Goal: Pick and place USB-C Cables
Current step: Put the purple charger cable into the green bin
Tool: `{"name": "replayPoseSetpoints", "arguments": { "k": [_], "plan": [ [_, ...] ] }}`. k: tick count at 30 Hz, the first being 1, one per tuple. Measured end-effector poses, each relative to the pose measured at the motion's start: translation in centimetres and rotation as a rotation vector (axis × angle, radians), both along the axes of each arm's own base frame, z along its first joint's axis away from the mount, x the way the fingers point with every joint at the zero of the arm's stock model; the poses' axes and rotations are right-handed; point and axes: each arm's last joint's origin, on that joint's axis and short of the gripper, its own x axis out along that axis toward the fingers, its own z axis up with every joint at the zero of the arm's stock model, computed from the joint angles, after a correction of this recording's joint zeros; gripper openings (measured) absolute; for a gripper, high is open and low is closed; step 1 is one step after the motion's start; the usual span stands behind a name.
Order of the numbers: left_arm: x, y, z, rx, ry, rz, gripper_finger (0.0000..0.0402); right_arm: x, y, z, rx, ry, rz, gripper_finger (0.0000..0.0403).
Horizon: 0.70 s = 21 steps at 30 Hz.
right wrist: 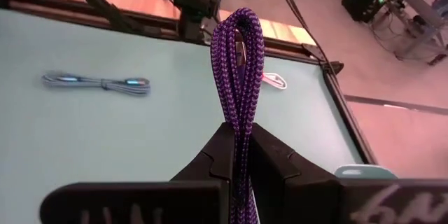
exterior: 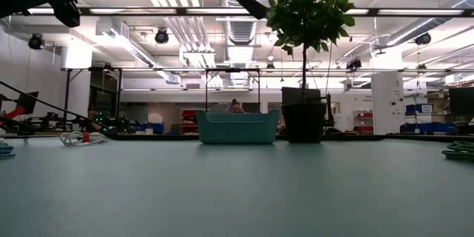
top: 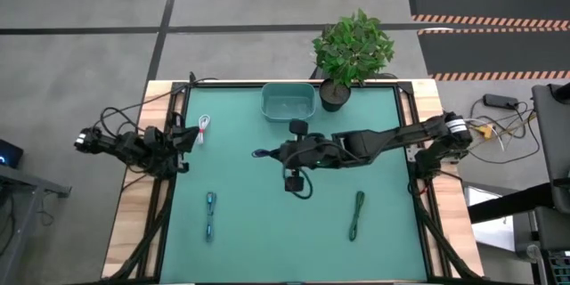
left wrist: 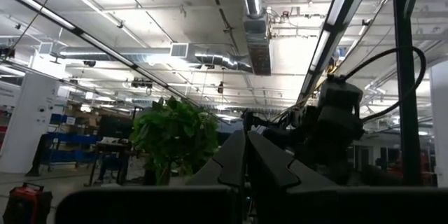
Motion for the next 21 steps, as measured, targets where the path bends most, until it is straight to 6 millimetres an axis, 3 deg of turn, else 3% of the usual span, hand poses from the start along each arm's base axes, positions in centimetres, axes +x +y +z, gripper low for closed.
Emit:
{"name": "replayPoseSetpoints", "arguments": {
  "k": [11,21],
  "plan": [
    [0.0,0.0,0.0,-0.032,-0.010,-0.021,0.0000,2.1,-2.4,0.9,-0.061,0.101,-0.042,0.0018],
    [0.0,0.0,0.0,-0.031,-0.009,-0.021,0.0000,2.7,-3.6,2.6,-0.077,0.076,-0.061,0.0018]
  ]
}}
